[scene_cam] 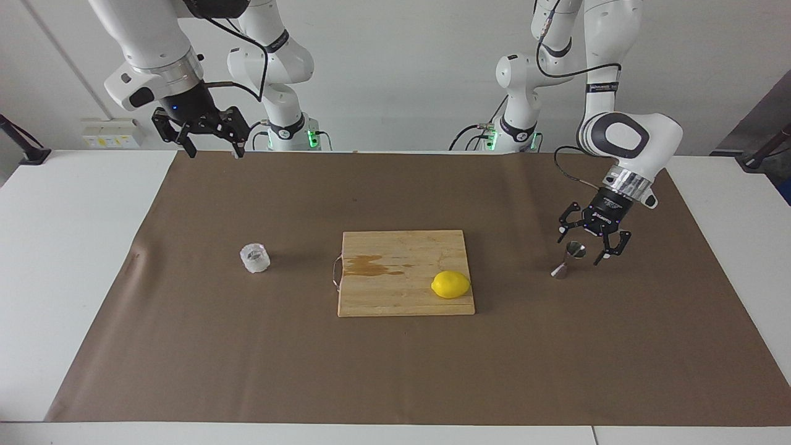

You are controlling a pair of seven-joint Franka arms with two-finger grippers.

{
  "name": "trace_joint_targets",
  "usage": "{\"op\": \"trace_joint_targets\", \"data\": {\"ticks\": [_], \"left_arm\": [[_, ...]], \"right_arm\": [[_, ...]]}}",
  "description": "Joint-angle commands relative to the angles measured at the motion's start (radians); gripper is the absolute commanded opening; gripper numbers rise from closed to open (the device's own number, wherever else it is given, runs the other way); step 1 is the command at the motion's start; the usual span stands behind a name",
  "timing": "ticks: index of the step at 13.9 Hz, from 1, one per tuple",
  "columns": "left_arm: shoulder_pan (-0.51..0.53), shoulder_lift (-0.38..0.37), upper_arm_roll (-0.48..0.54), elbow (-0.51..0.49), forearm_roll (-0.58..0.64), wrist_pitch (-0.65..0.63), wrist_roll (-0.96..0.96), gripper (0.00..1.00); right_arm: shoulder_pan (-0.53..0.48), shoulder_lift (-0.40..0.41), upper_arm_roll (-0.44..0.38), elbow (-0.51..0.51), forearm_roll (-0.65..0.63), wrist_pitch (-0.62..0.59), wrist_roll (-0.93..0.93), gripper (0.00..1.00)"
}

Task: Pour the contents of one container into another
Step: 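Close the left gripper around the metal cup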

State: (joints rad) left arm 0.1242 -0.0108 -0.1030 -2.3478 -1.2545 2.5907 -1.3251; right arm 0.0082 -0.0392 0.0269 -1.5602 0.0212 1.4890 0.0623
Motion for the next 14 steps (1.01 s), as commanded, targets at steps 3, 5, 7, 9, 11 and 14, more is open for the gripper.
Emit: {"op": "trace_joint_targets", "data": {"ticks": [3,5,7,9,11,14], "left_arm": [[-0.020,0.032,0.006,0.027,-0.037,0.034,-0.002,1.00],[-0.032,0.032,0.006,0.027,-0.040,0.051,-0.002,1.00],[-0.034,0.034,0.006,0.027,-0.052,0.057,-0.002,1.00],[-0.040,0.034,0.006,0.027,-0.054,0.058,-0.003,0.86],[-0.038,0.034,0.006,0.027,-0.054,0.057,-0.003,0.79],[-0.037,0.032,0.006,0.027,-0.052,0.051,-0.003,0.79]], "right_arm": [[-0.002,-0.008,-0.004,-0.001,0.016,-0.016,0.007,1.00],[-0.002,-0.008,-0.004,-0.001,0.016,-0.016,0.007,1.00],[-0.002,-0.008,-0.004,-0.001,0.016,-0.016,0.007,1.00],[-0.002,-0.008,-0.004,-0.001,0.016,-0.016,0.007,1.00],[-0.002,-0.008,-0.004,-0.001,0.016,-0.016,0.007,1.00],[-0.002,-0.008,-0.004,-0.001,0.016,-0.016,0.007,1.00]]}}
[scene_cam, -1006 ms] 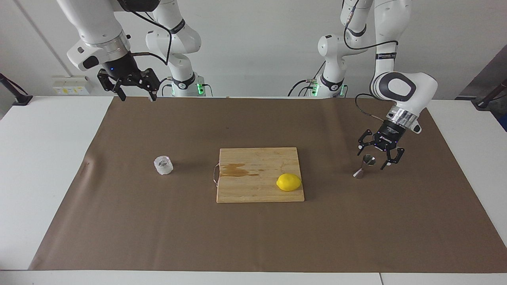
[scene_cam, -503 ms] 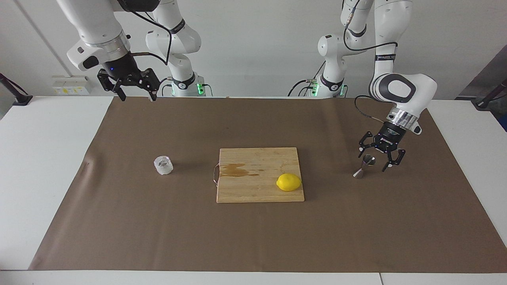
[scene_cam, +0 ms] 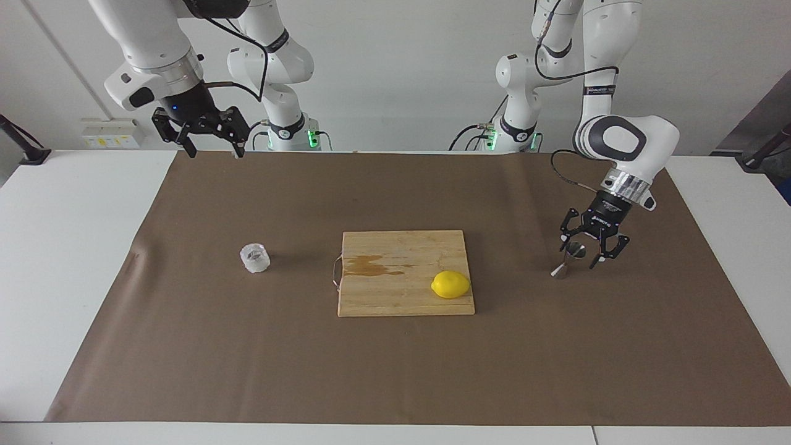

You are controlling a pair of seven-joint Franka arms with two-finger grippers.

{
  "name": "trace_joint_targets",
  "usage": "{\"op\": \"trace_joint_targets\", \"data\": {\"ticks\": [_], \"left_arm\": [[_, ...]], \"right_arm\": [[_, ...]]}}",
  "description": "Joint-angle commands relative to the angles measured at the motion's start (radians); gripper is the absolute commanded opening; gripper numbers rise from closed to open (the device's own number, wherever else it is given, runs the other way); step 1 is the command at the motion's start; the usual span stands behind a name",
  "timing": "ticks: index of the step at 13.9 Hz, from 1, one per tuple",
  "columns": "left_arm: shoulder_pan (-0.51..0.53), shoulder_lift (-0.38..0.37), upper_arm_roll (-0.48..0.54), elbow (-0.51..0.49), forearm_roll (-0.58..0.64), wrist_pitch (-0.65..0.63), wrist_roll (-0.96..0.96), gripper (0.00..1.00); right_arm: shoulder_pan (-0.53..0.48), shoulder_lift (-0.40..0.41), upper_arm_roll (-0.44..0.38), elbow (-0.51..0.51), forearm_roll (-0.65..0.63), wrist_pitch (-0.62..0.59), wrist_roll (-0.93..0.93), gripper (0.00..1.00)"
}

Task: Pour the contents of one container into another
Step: 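Close the left gripper around the metal cup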

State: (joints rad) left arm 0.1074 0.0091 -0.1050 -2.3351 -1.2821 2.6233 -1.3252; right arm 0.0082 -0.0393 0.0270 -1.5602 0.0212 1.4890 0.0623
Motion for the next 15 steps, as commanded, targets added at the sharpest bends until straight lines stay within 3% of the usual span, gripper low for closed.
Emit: {"op": "trace_joint_targets", "data": {"ticks": [1,15], "left_arm": [[-0.017,0.012,0.010,0.013,-0.025,0.015,-0.003,0.79],[-0.003,-0.005,0.011,-0.001,-0.025,-0.034,-0.017,0.71]], "right_arm": [[-0.002,-0.008,-0.004,-0.001,0.016,-0.016,0.007,1.00],[-0.002,-0.008,-0.004,-0.001,0.016,-0.016,0.007,1.00]]}}
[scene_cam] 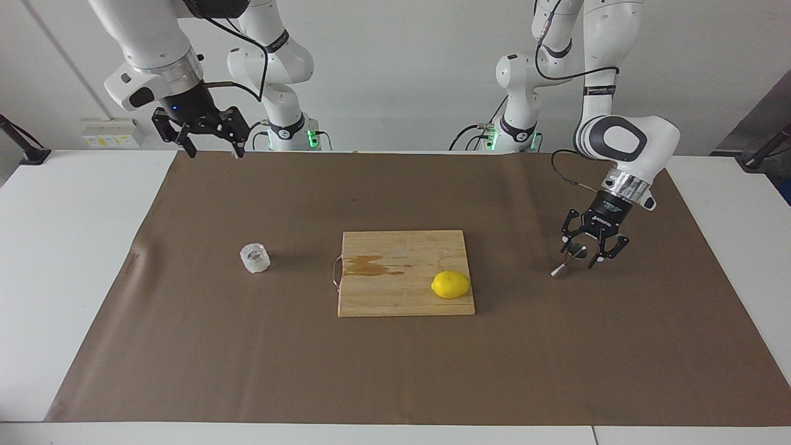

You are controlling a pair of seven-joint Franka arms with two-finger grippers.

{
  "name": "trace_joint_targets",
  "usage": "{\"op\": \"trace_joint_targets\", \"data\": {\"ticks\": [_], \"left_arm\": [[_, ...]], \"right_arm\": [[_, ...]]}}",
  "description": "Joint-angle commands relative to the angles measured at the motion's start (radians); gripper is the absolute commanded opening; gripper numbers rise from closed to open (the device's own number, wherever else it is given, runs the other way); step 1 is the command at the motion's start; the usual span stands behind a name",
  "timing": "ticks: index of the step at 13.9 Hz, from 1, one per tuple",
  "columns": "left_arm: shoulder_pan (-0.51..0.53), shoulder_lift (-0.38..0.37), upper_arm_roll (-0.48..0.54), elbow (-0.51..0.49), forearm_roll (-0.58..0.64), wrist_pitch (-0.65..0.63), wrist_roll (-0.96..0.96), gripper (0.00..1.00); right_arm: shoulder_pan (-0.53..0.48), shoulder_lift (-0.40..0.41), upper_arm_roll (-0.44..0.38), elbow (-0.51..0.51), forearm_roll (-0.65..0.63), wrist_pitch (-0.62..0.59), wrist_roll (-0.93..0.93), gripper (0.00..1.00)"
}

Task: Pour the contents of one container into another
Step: 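Close the left gripper around the metal cup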

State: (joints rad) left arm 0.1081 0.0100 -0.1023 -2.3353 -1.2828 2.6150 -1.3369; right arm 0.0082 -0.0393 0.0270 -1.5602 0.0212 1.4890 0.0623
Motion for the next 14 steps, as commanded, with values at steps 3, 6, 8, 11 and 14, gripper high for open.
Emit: {"op": "trace_joint_targets", "data": {"ticks": [3,6,8,11,14], "left_arm": [[-0.004,-0.008,0.009,-0.009,-0.024,-0.029,-0.007,0.70],[-0.004,-0.010,0.009,-0.013,-0.024,-0.027,-0.005,0.70],[-0.002,-0.012,0.009,-0.019,-0.023,-0.029,-0.005,0.70],[0.005,-0.016,0.009,-0.024,-0.023,-0.036,-0.004,0.70],[0.016,-0.018,0.012,-0.024,-0.021,-0.046,-0.004,0.70]], "right_arm": [[-0.002,-0.008,-0.004,-0.001,0.016,-0.016,0.007,1.00],[-0.002,-0.008,-0.004,-0.001,0.016,-0.016,0.007,1.00],[-0.002,-0.008,-0.004,-0.001,0.016,-0.016,0.007,1.00],[-0.002,-0.008,-0.004,-0.001,0.016,-0.016,0.007,1.00],[-0.002,-0.008,-0.004,-0.001,0.016,-0.016,0.007,1.00]]}}
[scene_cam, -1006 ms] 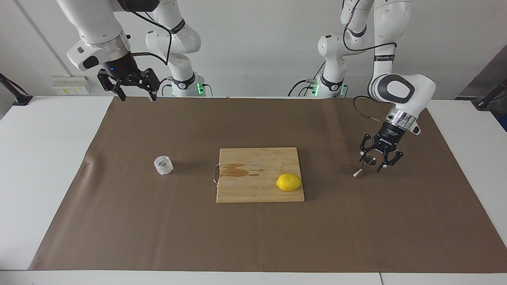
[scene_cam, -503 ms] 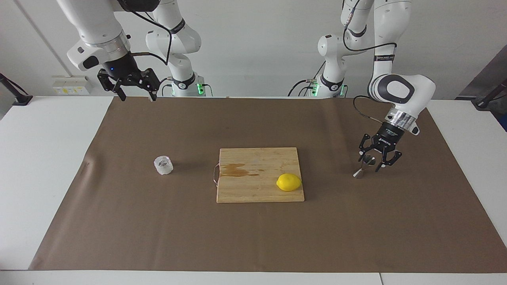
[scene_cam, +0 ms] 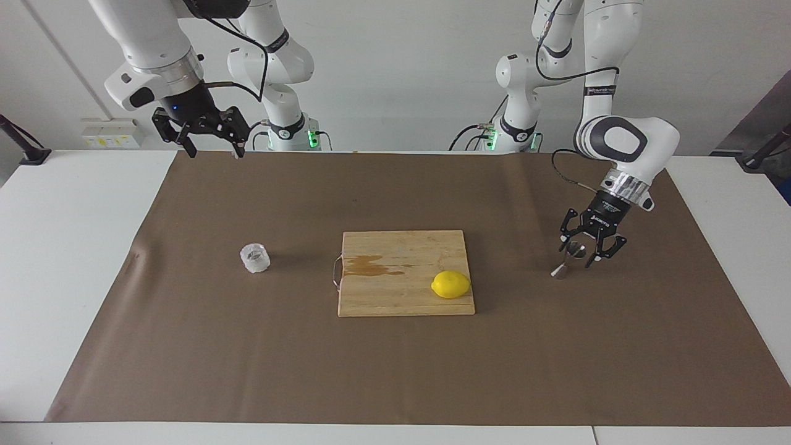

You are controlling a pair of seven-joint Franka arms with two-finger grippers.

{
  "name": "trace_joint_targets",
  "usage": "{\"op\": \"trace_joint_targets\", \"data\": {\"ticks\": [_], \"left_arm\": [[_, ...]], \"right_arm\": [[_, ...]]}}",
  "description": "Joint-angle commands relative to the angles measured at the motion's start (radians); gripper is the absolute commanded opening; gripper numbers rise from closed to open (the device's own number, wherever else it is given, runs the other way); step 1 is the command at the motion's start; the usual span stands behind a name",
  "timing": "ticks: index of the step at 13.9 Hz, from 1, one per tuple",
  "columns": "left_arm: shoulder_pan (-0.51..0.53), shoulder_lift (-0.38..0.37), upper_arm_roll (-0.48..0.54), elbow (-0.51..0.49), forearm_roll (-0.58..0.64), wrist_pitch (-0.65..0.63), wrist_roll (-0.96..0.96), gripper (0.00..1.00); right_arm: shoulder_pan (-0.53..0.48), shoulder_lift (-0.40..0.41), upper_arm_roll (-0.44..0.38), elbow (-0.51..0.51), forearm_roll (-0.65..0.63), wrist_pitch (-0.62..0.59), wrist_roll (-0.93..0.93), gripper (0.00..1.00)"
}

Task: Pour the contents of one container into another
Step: 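Close the left gripper around the metal cup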

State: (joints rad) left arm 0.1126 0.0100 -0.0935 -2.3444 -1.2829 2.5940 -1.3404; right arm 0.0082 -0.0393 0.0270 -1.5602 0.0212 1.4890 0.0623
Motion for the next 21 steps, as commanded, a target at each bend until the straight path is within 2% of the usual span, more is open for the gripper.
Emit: {"op": "trace_joint_targets", "data": {"ticks": [1,7,11,16,21], "left_arm": [[0.012,-0.018,0.004,-0.015,-0.021,-0.029,0.001,0.70],[0.012,-0.033,0.003,-0.015,-0.021,-0.038,-0.003,0.68],[0.012,-0.033,0.003,-0.015,-0.021,-0.040,-0.005,0.54],[0.010,-0.034,0.003,-0.021,-0.021,-0.040,-0.005,0.51],[0.010,-0.034,0.003,-0.021,-0.021,-0.038,-0.005,0.22]], "right_arm": [[-0.002,-0.008,-0.004,-0.001,0.016,-0.016,0.007,1.00],[-0.002,-0.008,-0.004,-0.001,0.016,-0.016,0.007,1.00],[-0.002,-0.008,-0.004,-0.001,0.016,-0.016,0.007,1.00],[-0.002,-0.008,-0.004,-0.001,0.016,-0.016,0.007,1.00],[-0.002,-0.008,-0.004,-0.001,0.016,-0.016,0.007,1.00]]}}
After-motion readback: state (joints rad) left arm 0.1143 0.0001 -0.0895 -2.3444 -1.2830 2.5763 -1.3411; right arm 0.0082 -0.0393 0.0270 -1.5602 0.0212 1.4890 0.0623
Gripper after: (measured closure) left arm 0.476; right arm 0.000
